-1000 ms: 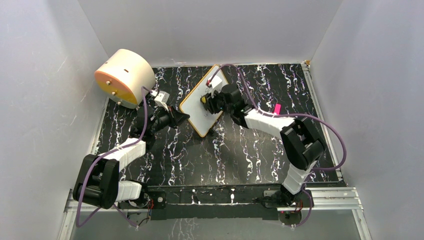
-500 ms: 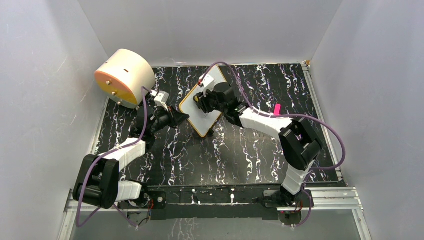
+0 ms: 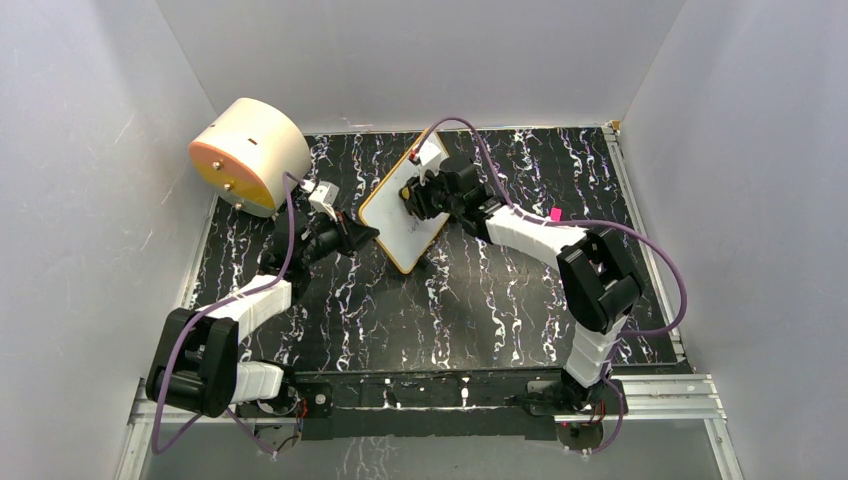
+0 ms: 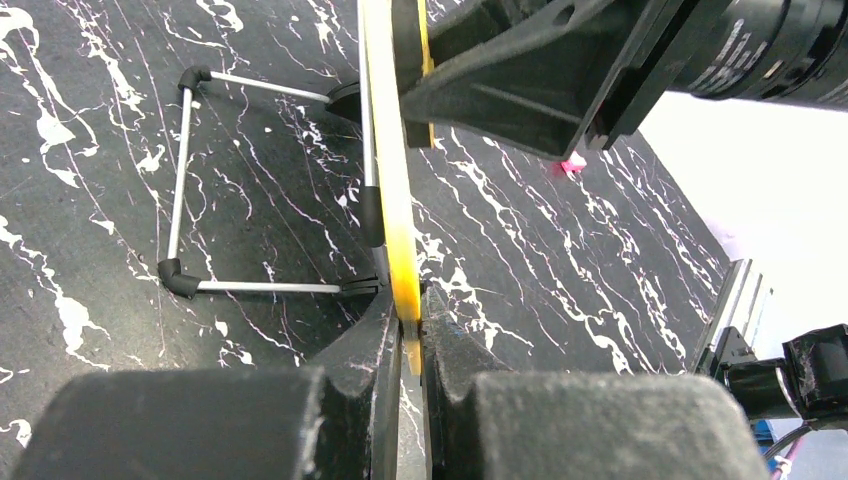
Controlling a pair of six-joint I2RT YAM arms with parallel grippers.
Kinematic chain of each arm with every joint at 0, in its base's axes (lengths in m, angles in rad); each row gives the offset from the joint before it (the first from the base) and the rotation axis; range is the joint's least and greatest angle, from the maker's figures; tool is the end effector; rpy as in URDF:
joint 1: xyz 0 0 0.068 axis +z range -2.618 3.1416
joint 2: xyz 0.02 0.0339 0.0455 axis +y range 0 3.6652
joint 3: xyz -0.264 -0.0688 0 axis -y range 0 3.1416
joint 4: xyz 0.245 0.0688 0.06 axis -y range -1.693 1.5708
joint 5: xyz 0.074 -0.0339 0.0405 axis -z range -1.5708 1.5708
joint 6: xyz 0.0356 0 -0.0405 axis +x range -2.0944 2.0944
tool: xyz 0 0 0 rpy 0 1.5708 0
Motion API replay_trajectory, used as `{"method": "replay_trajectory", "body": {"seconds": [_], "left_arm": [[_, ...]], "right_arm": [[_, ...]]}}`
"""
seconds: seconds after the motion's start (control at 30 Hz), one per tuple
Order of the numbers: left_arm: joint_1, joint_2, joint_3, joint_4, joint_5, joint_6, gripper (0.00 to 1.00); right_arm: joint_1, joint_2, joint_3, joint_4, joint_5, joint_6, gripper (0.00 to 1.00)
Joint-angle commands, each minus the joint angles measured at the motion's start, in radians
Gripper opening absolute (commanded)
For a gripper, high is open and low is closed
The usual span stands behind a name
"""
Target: Erase the whiteboard
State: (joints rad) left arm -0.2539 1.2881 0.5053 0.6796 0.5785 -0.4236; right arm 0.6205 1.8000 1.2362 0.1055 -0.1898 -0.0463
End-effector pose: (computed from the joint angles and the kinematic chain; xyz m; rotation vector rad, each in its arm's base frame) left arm 0.2522 -0.0856 0.2261 0.3097 1.7281 -0.9840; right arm 0.3352 0.2478 0.2422 -0.7899 1.9079 0.5511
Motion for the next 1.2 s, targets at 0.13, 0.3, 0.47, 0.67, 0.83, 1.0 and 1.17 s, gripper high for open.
{"method": "replay_trajectory", "body": {"seconds": [0.13, 0.3, 0.47, 0.67, 0.83, 1.0, 1.17], "left_arm": [[-0.021, -0.003, 0.020, -0.046, 0.069, 0.042, 0.00], [-0.021, -0.004, 0.021, -0.053, 0.068, 0.044, 0.00], [-0.022, -0.009, 0.022, -0.058, 0.065, 0.049, 0.00], [-0.022, -0.016, 0.025, -0.072, 0.044, 0.039, 0.00], [-0.021, -0.039, 0.027, -0.077, -0.007, 0.014, 0.33], [-0.022, -0.057, 0.021, -0.041, -0.041, -0.026, 0.54], [-0.022, -0.029, 0.004, 0.043, -0.051, -0.083, 0.56]], "right_arm": [[0.113, -0.004, 0.075, -0.006, 0.002, -0.013, 0.20], [0.148, -0.050, -0.070, 0.026, 0.005, -0.023, 0.20], [0.123, -0.102, -0.148, 0.040, 0.061, -0.036, 0.19], [0.061, -0.072, -0.038, 0.006, 0.121, -0.015, 0.19], [0.062, -0.088, 0.040, -0.014, 0.114, 0.014, 0.20], [0.055, -0.136, 0.028, -0.006, 0.120, 0.057, 0.20], [0.043, -0.158, 0.022, -0.009, 0.153, 0.100, 0.21]]}}
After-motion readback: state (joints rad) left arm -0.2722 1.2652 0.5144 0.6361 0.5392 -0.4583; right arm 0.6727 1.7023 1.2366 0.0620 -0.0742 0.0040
